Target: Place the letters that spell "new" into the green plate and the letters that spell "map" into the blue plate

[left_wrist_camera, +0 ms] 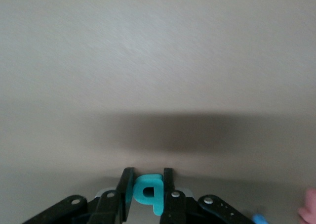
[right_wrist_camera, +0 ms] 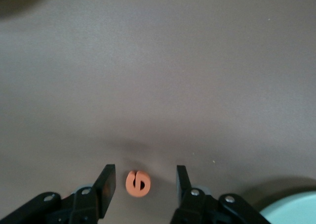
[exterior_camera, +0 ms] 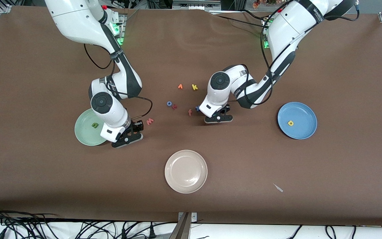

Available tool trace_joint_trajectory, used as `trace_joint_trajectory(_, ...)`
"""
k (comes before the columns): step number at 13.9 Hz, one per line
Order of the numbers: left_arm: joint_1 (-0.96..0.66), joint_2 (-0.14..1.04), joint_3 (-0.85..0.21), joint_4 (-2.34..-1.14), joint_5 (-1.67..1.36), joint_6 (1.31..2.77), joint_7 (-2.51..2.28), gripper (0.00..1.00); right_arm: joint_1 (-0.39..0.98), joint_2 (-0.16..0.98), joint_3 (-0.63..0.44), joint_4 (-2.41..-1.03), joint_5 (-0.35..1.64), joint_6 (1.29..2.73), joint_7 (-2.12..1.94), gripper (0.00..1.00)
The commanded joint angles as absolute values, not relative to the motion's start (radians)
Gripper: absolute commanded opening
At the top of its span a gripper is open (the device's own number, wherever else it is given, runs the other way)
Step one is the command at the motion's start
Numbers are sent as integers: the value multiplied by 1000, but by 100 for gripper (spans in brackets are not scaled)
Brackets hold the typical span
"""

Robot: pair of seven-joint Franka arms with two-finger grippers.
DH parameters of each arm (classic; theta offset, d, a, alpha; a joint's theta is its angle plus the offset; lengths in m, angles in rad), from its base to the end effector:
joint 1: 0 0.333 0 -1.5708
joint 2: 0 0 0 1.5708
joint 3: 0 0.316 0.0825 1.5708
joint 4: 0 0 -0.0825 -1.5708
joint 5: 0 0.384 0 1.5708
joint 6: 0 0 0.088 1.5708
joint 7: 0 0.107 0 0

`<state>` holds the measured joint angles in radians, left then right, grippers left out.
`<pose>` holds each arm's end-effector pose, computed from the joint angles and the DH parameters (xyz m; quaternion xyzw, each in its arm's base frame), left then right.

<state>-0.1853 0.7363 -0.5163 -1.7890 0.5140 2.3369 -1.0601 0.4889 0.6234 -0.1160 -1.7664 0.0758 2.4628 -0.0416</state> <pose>0.5113 -0.3935 0.1762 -0.9987 -0.0431 0.0119 0.0238 0.6214 0.2503 0.2193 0.9811 0.1895 0.0400 0.0019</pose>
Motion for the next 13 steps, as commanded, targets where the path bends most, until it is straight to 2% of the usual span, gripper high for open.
trace_joint_trajectory(1,-92,706,-570,-1775,503,2223,-948,0,503,652,-118,-1776,92,2517,-37,58)
trace_joint_trajectory(6,190,664,-718,-1741,446,1984,-573,0,520,660,-118,-1807,92,2517,-2,58)
trace_joint_trajectory(9,291,644,-723,-1743,449,1861,-320,0,519,658,-120,-1827,92,2519,-2,57)
trace_joint_trajectory(13,429,655,-701,-1756,474,1858,-35,0,520,652,-120,-1844,92,2517,-2,54)
